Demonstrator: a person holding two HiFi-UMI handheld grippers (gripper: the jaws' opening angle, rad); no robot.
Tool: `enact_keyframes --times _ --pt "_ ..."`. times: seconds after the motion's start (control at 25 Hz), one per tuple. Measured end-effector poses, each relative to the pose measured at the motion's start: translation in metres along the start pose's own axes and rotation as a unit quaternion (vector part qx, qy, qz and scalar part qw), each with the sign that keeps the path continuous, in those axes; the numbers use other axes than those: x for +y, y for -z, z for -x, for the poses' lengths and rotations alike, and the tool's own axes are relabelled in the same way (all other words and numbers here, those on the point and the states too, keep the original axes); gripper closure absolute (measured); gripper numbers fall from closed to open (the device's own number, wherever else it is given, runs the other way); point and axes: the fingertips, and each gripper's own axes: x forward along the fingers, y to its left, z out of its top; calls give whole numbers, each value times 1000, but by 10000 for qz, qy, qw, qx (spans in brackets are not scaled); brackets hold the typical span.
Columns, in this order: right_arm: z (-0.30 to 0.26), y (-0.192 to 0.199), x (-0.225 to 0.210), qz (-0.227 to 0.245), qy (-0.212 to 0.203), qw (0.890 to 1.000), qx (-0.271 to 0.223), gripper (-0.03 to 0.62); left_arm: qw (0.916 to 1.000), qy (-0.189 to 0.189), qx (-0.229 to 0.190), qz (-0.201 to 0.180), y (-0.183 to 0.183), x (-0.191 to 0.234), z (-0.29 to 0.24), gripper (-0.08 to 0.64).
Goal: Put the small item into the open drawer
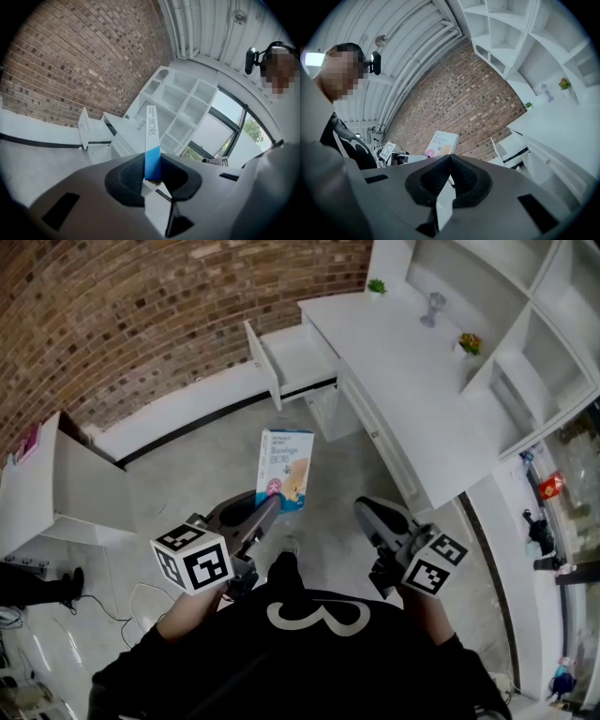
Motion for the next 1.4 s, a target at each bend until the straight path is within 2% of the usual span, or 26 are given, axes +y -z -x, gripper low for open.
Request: enact_keyframes --times 0.36,0.68,0.84,1.0,1.16,1.4 --pt "-107 -6 -54 -276 -129 9991 282 581 9992 -263 196 238 -39 98 -31 477" --pt "-192 -26 -82 -98 -78 9987 503 581 9988 -319 120 349 -87 175 -44 477" --pt "-219 -38 -89 221 53 9983 545 581 9994 -234 67 265 -108 197 -48 477" --pt "-230 -52 -91 309 85 9983 497 581 9996 -193 -40 220 -127 210 -52 477" --pt "-234 -56 -99 356 166 9980 493 581 9997 -124 -58 208 -131 216 -58 477" --pt "-245 -60 -109 330 97 9981 518 581 9993 -231 -30 282 -134 231 -69 477"
